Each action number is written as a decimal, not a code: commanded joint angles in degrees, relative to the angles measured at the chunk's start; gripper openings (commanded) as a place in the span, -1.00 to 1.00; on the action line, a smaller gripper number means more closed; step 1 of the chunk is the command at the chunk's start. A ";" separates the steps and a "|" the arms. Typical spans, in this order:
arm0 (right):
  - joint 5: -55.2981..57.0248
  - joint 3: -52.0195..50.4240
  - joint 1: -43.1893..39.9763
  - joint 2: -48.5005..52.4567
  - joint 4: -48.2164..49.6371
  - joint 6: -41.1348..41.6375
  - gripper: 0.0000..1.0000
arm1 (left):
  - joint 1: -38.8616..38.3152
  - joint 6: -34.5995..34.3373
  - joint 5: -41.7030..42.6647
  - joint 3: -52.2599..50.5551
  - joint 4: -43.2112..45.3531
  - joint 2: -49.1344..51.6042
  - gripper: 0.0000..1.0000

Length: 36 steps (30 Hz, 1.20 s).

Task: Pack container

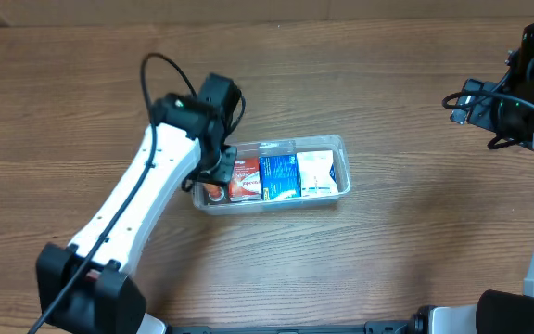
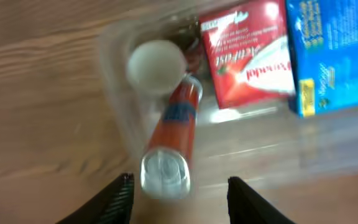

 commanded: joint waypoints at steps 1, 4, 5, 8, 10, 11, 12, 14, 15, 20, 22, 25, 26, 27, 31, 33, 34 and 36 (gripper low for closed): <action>-0.24 0.70 -0.17 -0.24 0.15 -0.22 1.00 | 0.37 0.28 -8.94 15.30 -6.88 -6.73 0.15; -0.24 0.70 -0.17 -0.24 0.15 -0.22 1.00 | 6.88 0.04 -16.79 22.16 -7.85 -11.85 0.55; -0.24 0.70 -0.17 -0.24 0.15 -0.22 1.00 | 12.13 -1.51 -15.13 22.47 -7.69 -13.55 0.61; -0.24 0.70 -0.17 -0.24 0.15 -0.22 1.00 | 28.30 -3.43 -6.34 22.14 -7.58 -14.49 1.00; -0.24 0.70 -0.17 -0.24 0.15 -0.22 0.99 | 32.50 -3.41 -4.13 21.00 -7.61 -14.47 1.00; -0.24 0.70 -0.17 -0.24 0.15 -0.22 1.00 | 33.68 -3.48 -4.00 20.61 -8.26 -14.40 1.00; -0.24 0.70 -0.17 -0.24 0.15 -0.22 1.00 | 33.92 -3.89 -2.82 20.61 -9.16 -14.23 1.00; -0.24 0.70 -0.17 -0.24 0.15 -0.22 1.00 | 33.92 -4.02 -0.87 20.61 -8.83 -14.12 1.00; -0.24 0.70 -0.17 -0.24 0.15 -0.22 1.00 | 33.92 -4.02 -0.87 20.61 -8.81 -14.12 1.00; -0.24 0.70 -0.17 -0.24 0.17 -0.22 1.00 | 33.92 -4.02 -0.87 20.61 -8.81 -14.10 1.00; -0.24 0.68 -0.17 0.11 0.15 -0.22 1.00 | 33.92 -4.02 -0.87 20.61 -8.81 -14.10 1.00; 2.93 0.68 1.77 -5.33 -0.79 -1.55 1.00 | 33.92 -4.02 -0.85 20.61 -8.83 -14.10 1.00; 3.56 0.63 2.86 -9.90 1.66 -2.21 1.00 | 33.92 -4.02 -0.87 20.61 -8.81 -14.10 1.00; 2.56 0.13 3.52 -14.38 6.32 -4.48 1.00 | 33.92 -4.02 -0.87 20.61 -8.81 -14.10 1.00; -5.25 -20.31 3.80 -41.97 24.00 -11.13 1.00 | 33.92 -4.02 -0.85 20.61 -8.81 -14.10 1.00; -5.92 -31.15 3.80 -50.93 27.50 -11.13 1.00 | 33.92 -4.02 -0.87 20.61 -8.81 -14.10 1.00; -6.97 -37.79 3.80 -56.57 28.13 -11.08 1.00 | 33.92 -4.02 -0.87 20.61 -8.81 -14.10 1.00; -8.52 -46.51 3.80 -64.15 28.28 -10.64 1.00 | 33.92 -4.02 -0.87 20.61 -8.81 -14.10 1.00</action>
